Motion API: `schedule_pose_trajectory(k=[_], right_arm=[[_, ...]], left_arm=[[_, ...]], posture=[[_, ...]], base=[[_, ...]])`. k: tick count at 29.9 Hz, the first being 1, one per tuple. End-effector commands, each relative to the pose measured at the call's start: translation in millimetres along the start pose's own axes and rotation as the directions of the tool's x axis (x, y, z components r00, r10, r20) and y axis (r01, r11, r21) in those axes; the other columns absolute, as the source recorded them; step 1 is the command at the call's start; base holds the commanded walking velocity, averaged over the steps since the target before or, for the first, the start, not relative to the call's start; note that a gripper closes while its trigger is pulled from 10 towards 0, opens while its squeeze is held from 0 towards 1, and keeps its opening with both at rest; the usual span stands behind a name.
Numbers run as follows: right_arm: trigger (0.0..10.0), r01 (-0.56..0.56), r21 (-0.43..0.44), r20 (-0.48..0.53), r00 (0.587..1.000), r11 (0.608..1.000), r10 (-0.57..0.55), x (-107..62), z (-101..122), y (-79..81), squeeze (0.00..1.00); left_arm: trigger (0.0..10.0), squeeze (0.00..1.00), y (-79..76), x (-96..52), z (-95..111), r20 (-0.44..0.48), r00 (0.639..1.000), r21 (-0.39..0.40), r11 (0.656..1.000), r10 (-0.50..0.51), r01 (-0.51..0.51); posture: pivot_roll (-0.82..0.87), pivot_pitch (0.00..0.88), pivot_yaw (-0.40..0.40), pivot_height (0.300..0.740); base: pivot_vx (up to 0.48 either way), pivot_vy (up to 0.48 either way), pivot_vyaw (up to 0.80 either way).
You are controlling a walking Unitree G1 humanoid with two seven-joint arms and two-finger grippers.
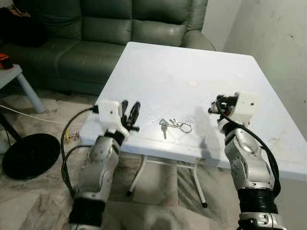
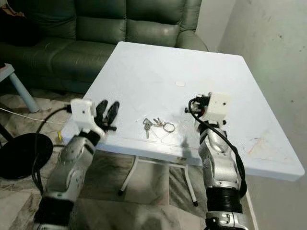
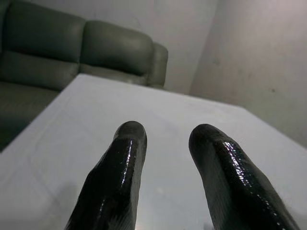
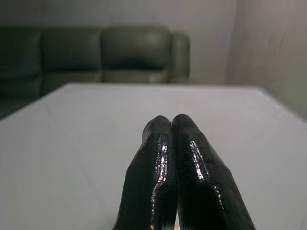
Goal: Hang keys on a hook
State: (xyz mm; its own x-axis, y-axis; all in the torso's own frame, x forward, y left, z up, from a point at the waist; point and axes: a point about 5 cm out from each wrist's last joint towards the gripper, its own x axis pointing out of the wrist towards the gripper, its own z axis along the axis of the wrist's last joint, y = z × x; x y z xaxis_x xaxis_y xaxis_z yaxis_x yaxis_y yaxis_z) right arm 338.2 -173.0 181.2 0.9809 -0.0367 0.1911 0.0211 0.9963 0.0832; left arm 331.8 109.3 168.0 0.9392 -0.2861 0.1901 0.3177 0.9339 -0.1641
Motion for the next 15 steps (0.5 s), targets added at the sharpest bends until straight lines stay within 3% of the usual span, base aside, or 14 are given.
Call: schedule_pose_trajectory(k=[1,3,5,8,15], right_arm=[[10.0,-0.067,0.008,0.079,0.995,0.998,0.067,-4.2,9.9,5.8,0.0],[10.0,-0.096,0.007,0.122,0.988,0.995,0.094,-8.2,13.3,9.2,0.0],[10.0,-0.128,0.066,0.109,0.987,0.99,0.12,-13.5,10.4,11.8,0.0],[10.0,-0.261,0.059,0.16,0.955,0.964,0.249,-27.7,10.9,19.5,0.0],[10.0,-0.252,0.006,0.131,0.96,0.968,0.249,-59.3,-9.6,17.7,0.0]], left_arm=[[10.0,0.0,3.2,6.6,5.8,0.009,1.0,0.001,1.0,-0.017,0.017],[10.0,0.0,3.3,8.3,8.3,0.011,0.999,-0.014,0.999,-0.051,0.052],[10.0,0.0,5.3,7.2,11.9,0.03,0.998,-0.001,0.999,-0.053,0.053],[10.0,0.0,8.4,3.0,14.3,0.047,0.997,-0.003,0.998,-0.06,0.061],[10.0,0.0,24.5,-25.7,-3.6,0.014,1.0,-0.008,1.0,-0.014,0.014]], posture=[[0.14,0.0,-0.074,0.74],[0.14,0.0,-0.071,0.74],[0.13,0.0,-0.065,0.74],[0.13,0.0,-0.058,0.74],[0.12,0.0,-0.045,0.74]], base=[[0.0,0.0,0.0],[0.0,0.0,0.0],[0.0,0.0,0.0],[0.0,0.0,0.0],[0.0,0.0,0.0]])
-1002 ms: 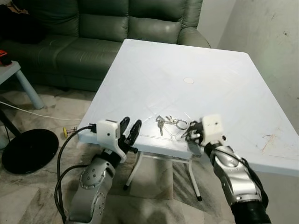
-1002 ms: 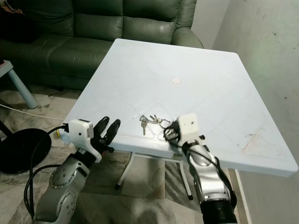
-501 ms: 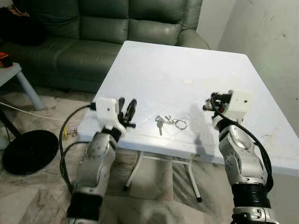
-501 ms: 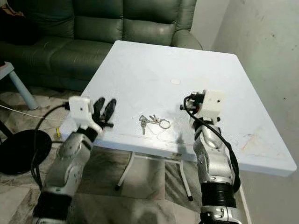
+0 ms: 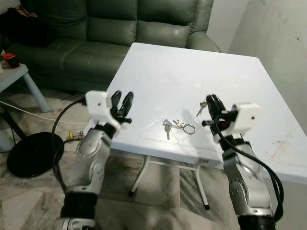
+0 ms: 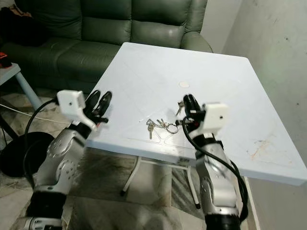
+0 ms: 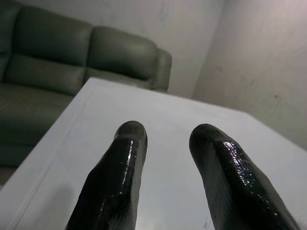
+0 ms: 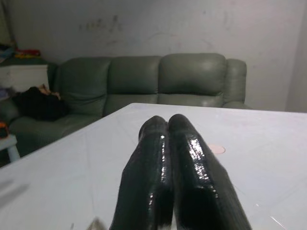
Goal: Hang keys on a hook
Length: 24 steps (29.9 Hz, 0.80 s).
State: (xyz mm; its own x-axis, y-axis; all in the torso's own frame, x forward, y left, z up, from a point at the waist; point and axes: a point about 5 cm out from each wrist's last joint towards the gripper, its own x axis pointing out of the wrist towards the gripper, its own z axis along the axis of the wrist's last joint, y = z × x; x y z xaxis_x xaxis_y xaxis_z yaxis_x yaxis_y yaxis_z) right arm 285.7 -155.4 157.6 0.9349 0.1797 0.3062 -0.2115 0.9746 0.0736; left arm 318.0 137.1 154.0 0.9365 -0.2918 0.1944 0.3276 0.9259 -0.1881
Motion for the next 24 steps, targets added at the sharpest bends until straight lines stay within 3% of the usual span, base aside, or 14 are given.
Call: schedule_pose_trajectory(k=[1,5,10,13,15,24], right_arm=[[10.0,-0.026,-0.029,0.026,0.999,0.999,0.027,-1.3,4.8,4.0,0.0],[10.0,-0.011,-0.022,0.004,1.0,1.0,0.011,-11.9,-3.1,5.5,0.0],[10.0,0.011,-0.015,-0.003,1.0,1.0,-0.011,-16.0,-5.0,4.8,0.0],[10.0,0.025,0.0,-0.026,0.999,1.0,-0.025,-16.0,-8.0,3.8,0.0],[10.0,0.03,-0.034,-0.05,0.998,0.999,-0.032,-14.3,-10.5,1.7,0.0],[10.0,0.056,-0.044,-0.047,0.997,0.997,-0.058,-8.6,-7.9,-5.8,0.0]], left_arm=[[10.0,0.0,0.5,-2.2,2.2,0.011,1.0,0.018,1.0,-0.007,0.007],[10.0,0.0,10.5,-12.8,-5.0,-0.014,0.999,0.056,0.997,0.051,-0.05],[10.0,0.0,8.6,-18.3,-3.6,-0.002,0.999,0.04,0.998,0.041,-0.041],[10.0,0.0,6.4,-17.1,-4.4,-0.011,1.0,0.031,0.999,0.028,-0.027],[10.0,0.0,5.7,-13.3,-2.6,-0.007,1.0,0.027,0.999,0.022,-0.022],[10.0,0.0,10.0,0.8,3.3,-0.011,1.0,0.047,0.999,0.025,-0.025]], posture=[[0.12,0.0,-0.045,0.74],[0.12,0.0,-0.044,0.74],[0.13,0.0,-0.043,0.74],[0.13,0.0,-0.038,0.74],[0.13,0.0,-0.035,0.74],[0.12,0.0,-0.032,0.74]], base=[[0.0,0.0,0.0],[0.0,0.0,0.0],[0.0,0.0,0.0],[0.0,0.0,0.0],[0.0,0.0,0.0],[0.0,0.0,-0.76]])
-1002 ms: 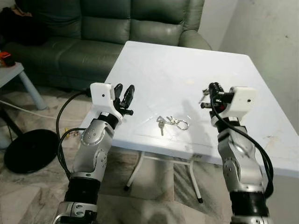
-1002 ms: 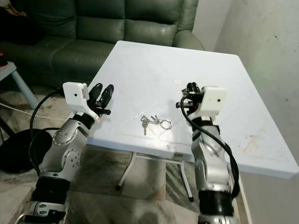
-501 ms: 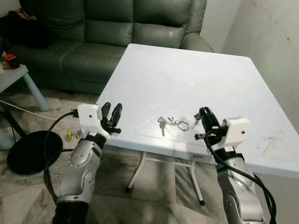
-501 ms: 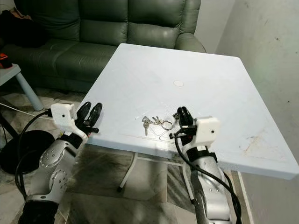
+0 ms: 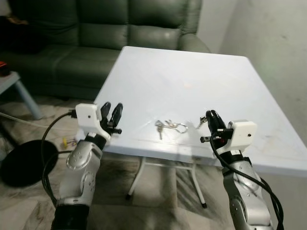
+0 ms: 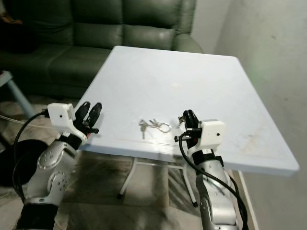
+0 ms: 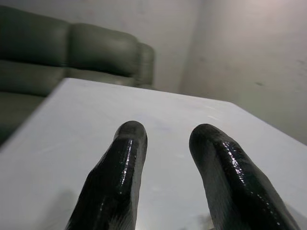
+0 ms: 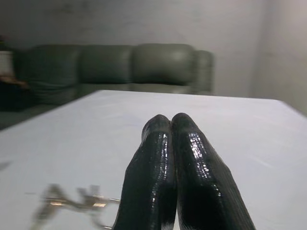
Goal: Hang keys on a hook
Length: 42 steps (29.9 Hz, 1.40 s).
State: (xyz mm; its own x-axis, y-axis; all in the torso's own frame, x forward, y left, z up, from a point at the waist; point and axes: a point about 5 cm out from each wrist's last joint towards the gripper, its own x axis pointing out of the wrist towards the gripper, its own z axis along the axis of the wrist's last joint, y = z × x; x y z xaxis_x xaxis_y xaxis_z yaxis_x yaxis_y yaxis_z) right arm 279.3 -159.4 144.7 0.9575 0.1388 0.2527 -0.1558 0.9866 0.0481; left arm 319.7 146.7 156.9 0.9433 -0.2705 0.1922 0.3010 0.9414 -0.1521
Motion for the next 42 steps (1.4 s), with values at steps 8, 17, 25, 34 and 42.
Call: schedule_pose_trajectory(k=[8,17,25,34,42], right_arm=[[10.0,-0.007,-0.005,-0.013,1.0,1.0,0.007,3.6,-0.3,2.1,0.0],[10.0,-0.03,-0.017,-0.024,0.999,0.999,0.029,6.6,-2.1,4.6,0.0],[10.0,-0.041,-0.017,-0.027,0.999,0.999,0.041,7.3,-2.7,6.5,0.0],[10.0,-0.051,-0.02,-0.036,0.998,0.998,0.051,5.7,-4.2,7.5,0.0],[10.0,-0.056,-0.023,-0.04,0.998,0.998,0.055,5.6,-4.5,7.7,0.0]], left_arm=[[10.0,0.0,2.3,8.3,1.9,-0.002,1.0,0.027,1.0,0.004,-0.004],[10.0,0.0,-5.5,9.6,0.4,0.011,1.0,0.039,0.999,-0.017,0.016],[10.0,0.0,-2.9,8.9,0.8,0.018,1.0,0.044,0.999,-0.006,0.006],[10.0,0.0,-3.0,11.3,-5.6,-0.018,0.999,0.011,0.999,0.039,-0.039],[10.0,0.0,-1.0,10.5,-7.4,-0.026,0.998,-0.003,0.998,0.06,-0.06]], posture=[[0.11,0.0,-0.034,0.74],[0.12,0.0,-0.042,0.74],[0.12,0.0,-0.045,0.74],[0.12,0.0,-0.048,0.74],[0.12,0.0,-0.051,0.74]], base=[[0.0,0.0,-0.77],[0.0,0.0,-0.77],[0.0,-0.153,-0.77],[0.0,-0.052,-0.77],[0.0,0.0,-0.77]])
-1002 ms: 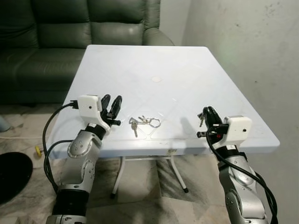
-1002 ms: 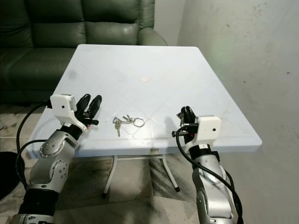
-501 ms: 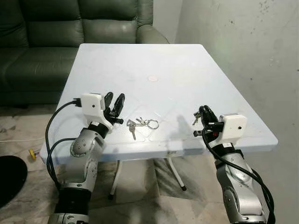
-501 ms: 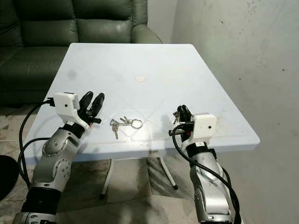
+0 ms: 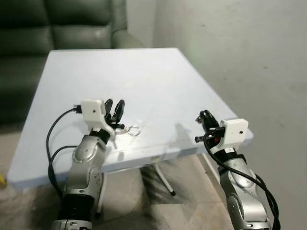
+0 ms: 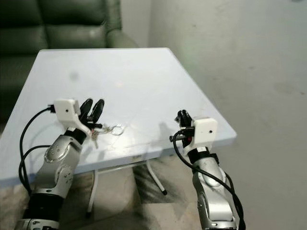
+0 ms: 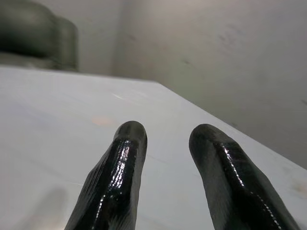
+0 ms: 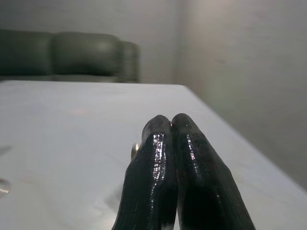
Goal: Hang keys on a hook
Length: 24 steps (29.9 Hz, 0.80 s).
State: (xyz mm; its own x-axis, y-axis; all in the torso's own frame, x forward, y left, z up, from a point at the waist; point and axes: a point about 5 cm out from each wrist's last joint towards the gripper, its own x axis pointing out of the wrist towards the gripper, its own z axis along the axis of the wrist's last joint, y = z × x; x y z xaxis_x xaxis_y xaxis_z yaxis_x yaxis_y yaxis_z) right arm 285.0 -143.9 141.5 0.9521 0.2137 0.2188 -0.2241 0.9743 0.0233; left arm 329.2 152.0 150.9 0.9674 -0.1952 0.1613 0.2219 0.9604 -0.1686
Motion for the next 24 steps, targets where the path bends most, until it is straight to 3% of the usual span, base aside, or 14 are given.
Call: schedule_pose_trajectory(k=[1,14,24], right_arm=[[10.0,0.016,-0.016,-0.002,1.0,1.0,-0.016,-1.6,1.3,-6.3,0.0],[10.0,0.015,-0.018,-0.005,1.0,1.0,-0.015,-1.3,2.1,-7.5,0.0],[10.0,0.046,-0.038,-0.006,0.999,0.998,-0.046,-3.4,3.4,-17.5,0.0]], left_arm=[[10.0,0.0,-9.4,3.4,-1.3,-0.009,1.0,-0.003,1.0,-0.016,0.016],[10.0,0.0,-8.7,-0.3,-2.2,-0.012,1.0,0.025,1.0,-0.009,0.01],[10.0,0.0,-1.7,-4.9,1.9,-0.009,1.0,0.033,0.999,0.007,-0.007]], posture=[[0.12,0.0,-0.053,0.74],[0.12,0.0,-0.056,0.74],[0.12,0.0,-0.049,0.74]], base=[[0.0,0.0,-0.76],[0.0,0.0,-0.77],[0.0,0.0,-0.77]])
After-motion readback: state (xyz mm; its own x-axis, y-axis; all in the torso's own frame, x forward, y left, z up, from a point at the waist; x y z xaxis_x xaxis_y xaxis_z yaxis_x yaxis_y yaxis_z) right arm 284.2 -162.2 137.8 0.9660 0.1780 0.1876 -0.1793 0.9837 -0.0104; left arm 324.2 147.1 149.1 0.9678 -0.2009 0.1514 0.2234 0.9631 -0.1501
